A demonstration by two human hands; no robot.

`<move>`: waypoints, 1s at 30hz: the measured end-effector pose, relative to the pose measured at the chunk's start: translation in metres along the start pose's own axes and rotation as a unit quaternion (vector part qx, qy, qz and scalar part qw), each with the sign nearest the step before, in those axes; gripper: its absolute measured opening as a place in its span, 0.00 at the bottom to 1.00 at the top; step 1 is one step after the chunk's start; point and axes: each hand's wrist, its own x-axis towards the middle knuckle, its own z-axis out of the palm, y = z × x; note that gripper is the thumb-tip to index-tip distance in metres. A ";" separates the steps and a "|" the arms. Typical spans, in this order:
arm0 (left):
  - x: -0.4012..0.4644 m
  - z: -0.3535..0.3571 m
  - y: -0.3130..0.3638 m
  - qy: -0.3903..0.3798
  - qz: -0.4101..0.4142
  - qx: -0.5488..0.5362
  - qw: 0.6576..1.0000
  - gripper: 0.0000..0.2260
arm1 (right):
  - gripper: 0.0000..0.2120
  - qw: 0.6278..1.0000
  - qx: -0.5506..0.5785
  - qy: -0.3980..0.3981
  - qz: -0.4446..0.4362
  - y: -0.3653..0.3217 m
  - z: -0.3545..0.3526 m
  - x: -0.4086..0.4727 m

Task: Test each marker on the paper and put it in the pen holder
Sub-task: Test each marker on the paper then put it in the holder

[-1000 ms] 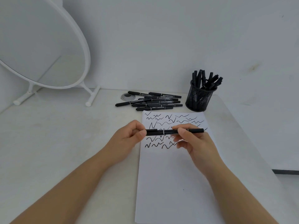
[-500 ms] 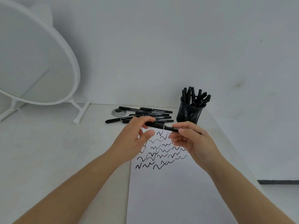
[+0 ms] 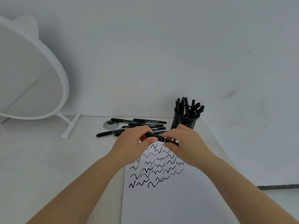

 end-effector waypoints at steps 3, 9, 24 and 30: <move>0.003 0.002 0.001 0.033 -0.014 -0.006 0.999 0.03 | 0.07 0.999 -0.036 0.002 0.001 -0.001 0.003 0.007; -0.008 -0.004 -0.039 0.113 -0.086 0.092 0.986 0.06 | 0.02 0.965 0.128 0.151 0.170 0.033 -0.021 0.024; -0.009 0.002 -0.080 0.050 -0.141 0.170 0.974 0.11 | 0.28 0.925 0.159 0.279 0.205 0.079 -0.013 0.047; -0.006 0.001 -0.083 0.040 -0.152 0.140 0.977 0.12 | 0.11 0.948 0.113 0.220 0.202 0.083 -0.002 0.051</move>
